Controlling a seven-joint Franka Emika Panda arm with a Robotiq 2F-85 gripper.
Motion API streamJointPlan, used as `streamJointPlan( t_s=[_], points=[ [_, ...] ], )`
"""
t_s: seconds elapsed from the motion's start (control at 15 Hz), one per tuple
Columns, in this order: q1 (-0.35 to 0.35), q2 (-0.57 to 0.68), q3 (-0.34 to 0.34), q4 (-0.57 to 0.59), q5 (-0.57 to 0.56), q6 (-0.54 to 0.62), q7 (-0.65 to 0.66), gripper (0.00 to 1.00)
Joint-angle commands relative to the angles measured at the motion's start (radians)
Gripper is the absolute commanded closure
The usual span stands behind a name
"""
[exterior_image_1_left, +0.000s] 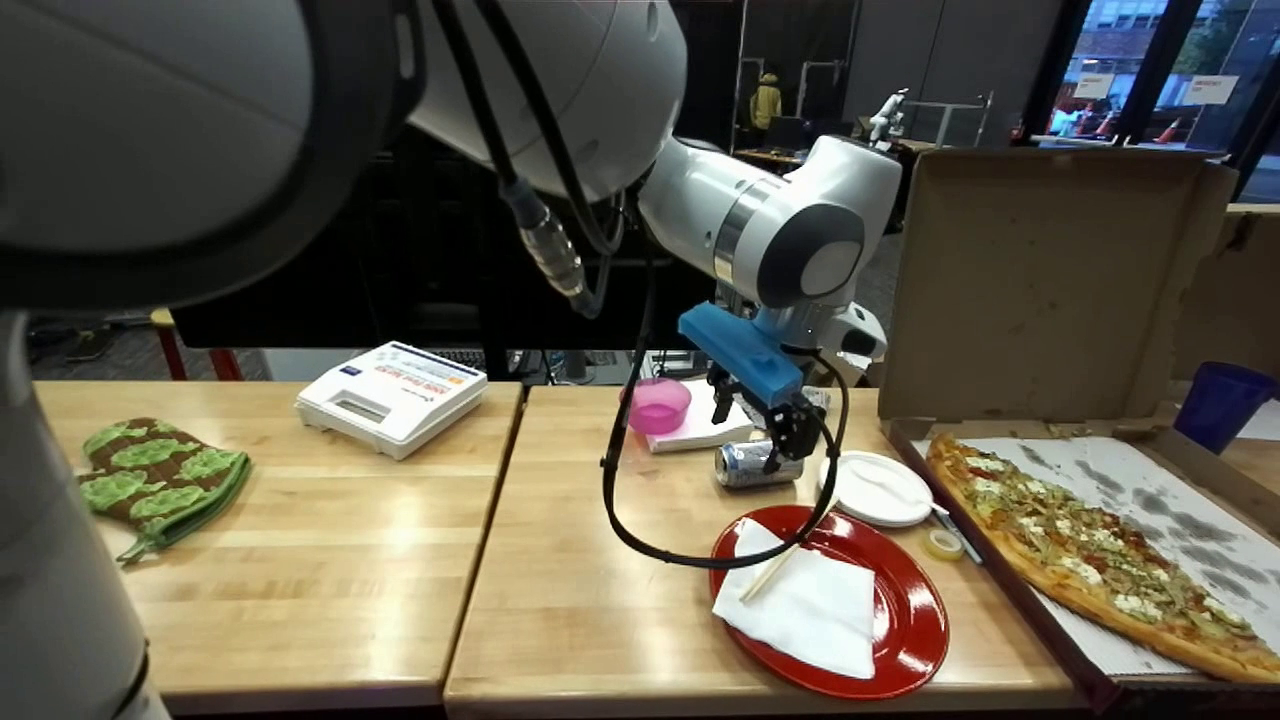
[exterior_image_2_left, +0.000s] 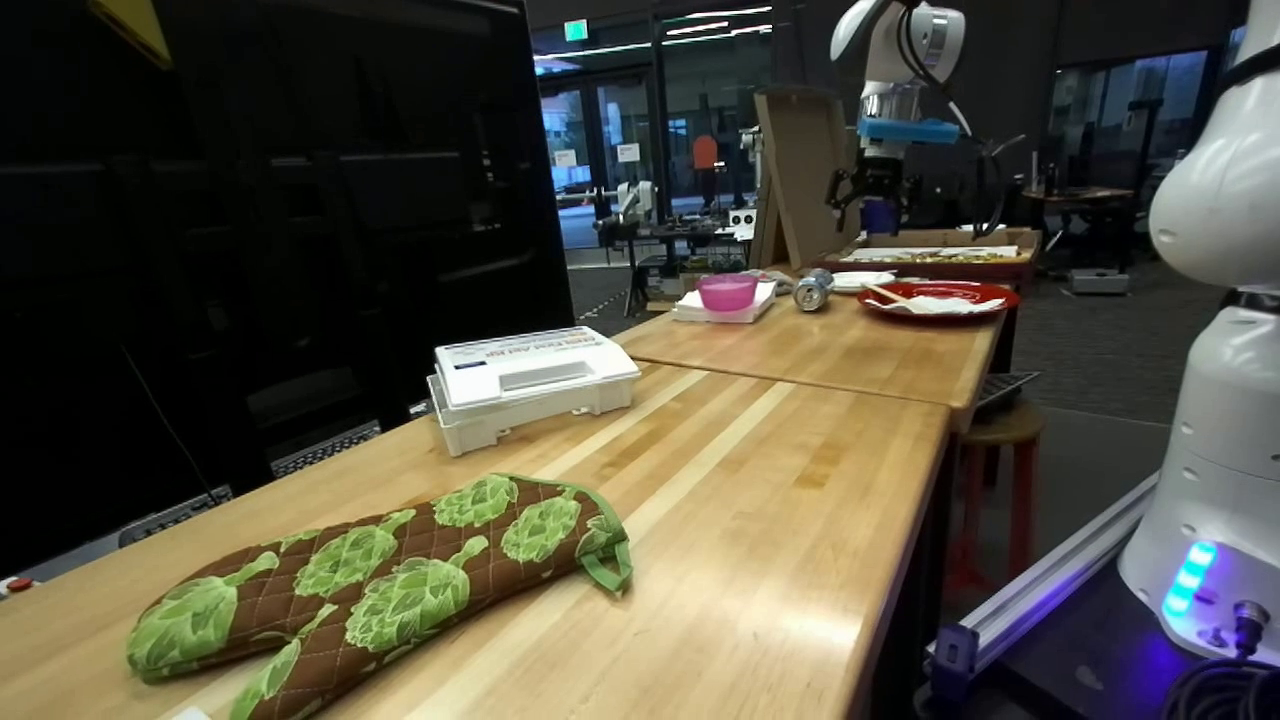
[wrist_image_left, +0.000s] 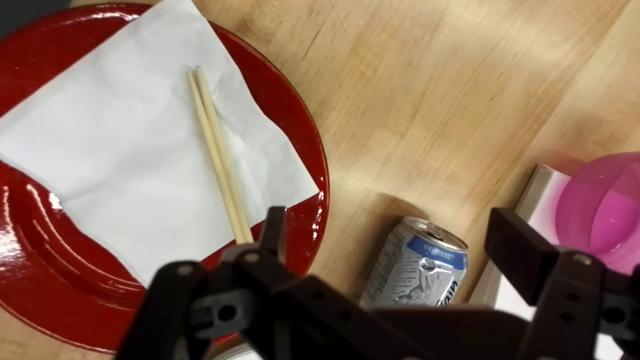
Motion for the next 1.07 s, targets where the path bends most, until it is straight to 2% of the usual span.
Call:
streamJointPlan(
  t_s=[0.0, 0.07, 0.27, 0.47, 0.67, 1.0],
  points=[
    [0.015, 0.009, 0.0, 0.012, 0.028, -0.034, 0.017, 0.0],
    [0.016, 0.026, 0.006, 0.039, 0.068, -0.142, -0.002, 0.0],
    [0.024, 0.075, 0.018, 0.089, 0.127, -0.313, -0.063, 0.0],
    [0.016, 0.141, 0.015, 0.182, 0.109, -0.514, -0.109, 0.0],
    [0.0, 0.18, -0.003, 0.234, 0.092, -0.533, -0.095, 0.0],
    [-0.052, 0.263, -0.031, 0.301, 0.157, -0.431, -0.074, 0.0]
  ],
)
